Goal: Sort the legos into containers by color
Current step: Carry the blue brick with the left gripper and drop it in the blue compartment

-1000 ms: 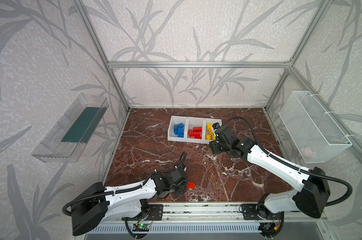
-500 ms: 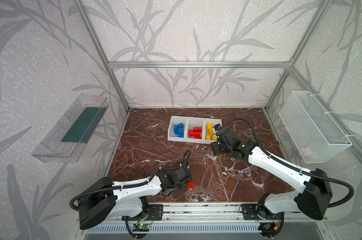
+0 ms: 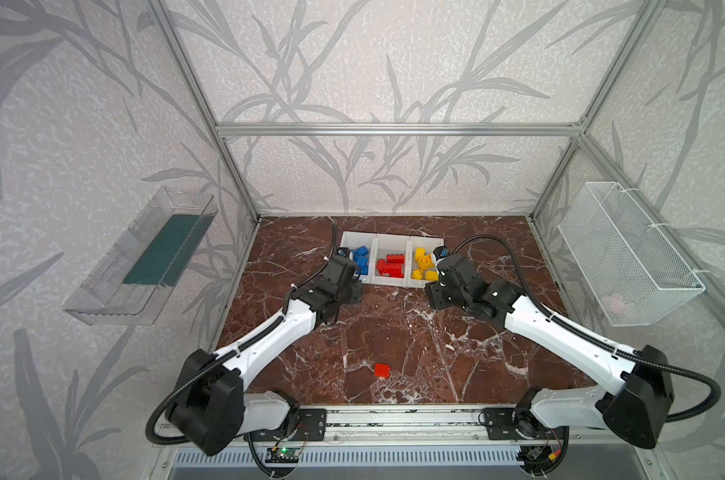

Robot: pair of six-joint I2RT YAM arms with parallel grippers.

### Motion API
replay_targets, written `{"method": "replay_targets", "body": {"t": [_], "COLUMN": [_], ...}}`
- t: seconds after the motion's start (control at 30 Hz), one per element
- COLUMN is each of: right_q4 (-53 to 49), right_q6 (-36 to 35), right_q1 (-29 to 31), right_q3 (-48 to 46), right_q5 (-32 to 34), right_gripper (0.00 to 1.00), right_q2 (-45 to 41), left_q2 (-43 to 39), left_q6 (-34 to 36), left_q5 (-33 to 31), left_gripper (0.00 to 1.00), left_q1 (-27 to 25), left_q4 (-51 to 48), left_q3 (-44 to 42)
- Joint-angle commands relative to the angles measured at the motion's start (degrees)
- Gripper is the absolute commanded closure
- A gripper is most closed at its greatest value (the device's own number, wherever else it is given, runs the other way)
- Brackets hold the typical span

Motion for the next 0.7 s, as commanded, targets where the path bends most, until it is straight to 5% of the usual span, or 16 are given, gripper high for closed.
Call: {"method": "replay_targets", "body": {"t": [0.0,0.23,0.67], "right_q4": [-1.8,-3.6,-5.0], "right_q6": [1.3,2.9,5.2], "right_q1": [-0.2,-0.2,-0.2], "right_q3": [-0.7,-3.1,-6.4], "right_q5": [-0.4,-0.4,-1.4], "right_gripper": [0.37,0.37,0.37], "right_q2": [-2.6,-6.6,-9.9], "left_q2": [6.9,17.3,25.9], "left_q6": [3.6,2.6,3.3], "left_q5": [4.0,6.0,7.1], "left_gripper": [0.68,0.69,0.67], "left_q1": [3.6,8.9,9.7], "left_q4": [0.9,2.1,2.9], "left_q3": [6.8,16.3,24.8]}}
